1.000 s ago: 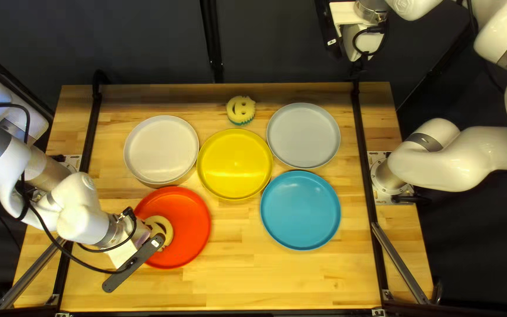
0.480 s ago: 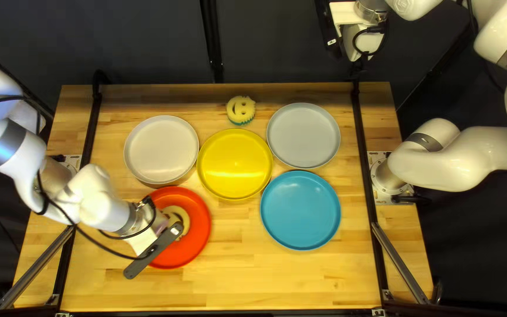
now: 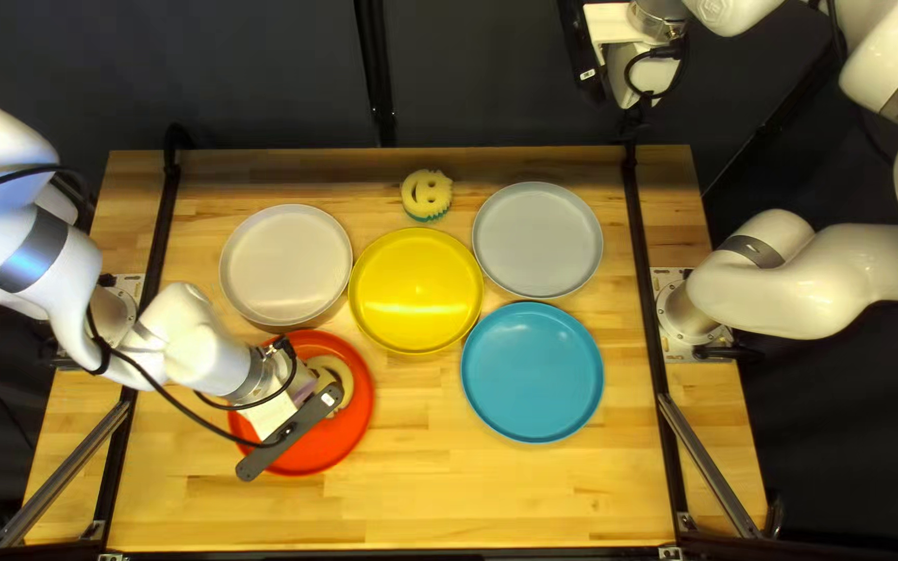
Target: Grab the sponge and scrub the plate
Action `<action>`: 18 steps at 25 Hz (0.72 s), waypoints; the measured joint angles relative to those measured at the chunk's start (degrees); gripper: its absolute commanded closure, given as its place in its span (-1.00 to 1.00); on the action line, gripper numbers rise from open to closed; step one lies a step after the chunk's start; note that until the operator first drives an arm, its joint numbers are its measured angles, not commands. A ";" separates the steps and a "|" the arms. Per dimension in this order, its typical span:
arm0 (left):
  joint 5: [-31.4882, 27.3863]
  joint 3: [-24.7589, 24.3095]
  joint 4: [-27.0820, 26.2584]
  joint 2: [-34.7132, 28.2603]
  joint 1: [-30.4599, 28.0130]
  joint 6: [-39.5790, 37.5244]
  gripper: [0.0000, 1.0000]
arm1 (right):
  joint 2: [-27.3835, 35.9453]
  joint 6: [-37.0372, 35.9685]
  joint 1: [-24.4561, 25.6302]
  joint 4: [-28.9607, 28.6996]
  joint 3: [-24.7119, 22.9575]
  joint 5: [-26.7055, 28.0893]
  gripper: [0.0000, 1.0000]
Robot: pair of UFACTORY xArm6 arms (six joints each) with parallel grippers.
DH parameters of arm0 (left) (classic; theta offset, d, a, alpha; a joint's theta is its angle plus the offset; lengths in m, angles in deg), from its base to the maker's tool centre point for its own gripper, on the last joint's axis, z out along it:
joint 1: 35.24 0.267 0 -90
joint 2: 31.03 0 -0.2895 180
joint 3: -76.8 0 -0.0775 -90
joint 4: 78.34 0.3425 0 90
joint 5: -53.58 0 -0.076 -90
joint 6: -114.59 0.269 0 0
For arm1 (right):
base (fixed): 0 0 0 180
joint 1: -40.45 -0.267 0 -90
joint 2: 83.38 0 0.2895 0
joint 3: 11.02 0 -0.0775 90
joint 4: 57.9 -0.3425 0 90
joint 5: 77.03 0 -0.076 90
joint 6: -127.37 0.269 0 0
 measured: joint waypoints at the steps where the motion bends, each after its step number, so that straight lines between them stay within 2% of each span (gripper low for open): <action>1: 0.24 -0.69 0.63 -0.27 -0.50 -1.46 1.00 | 0.00 0.00 0.00 0.00 0.00 0.00 -1.00; 5: 1.36 -3.07 1.89 -1.25 -1.95 -5.31 1.00 | 0.00 0.00 0.00 0.00 0.00 0.00 -1.00; 9: 1.50 -4.34 1.42 -2.45 -1.94 -5.76 1.00 | 0.00 0.00 0.00 0.00 0.00 0.00 -1.00; 14: 1.68 -4.43 -1.51 -2.90 0.85 -0.39 1.00 | 0.00 0.00 0.00 0.00 0.00 0.00 -1.00; 18: 1.65 -2.72 -4.67 -1.93 4.07 6.33 1.00 | 0.00 0.00 0.00 0.00 0.00 0.00 -1.00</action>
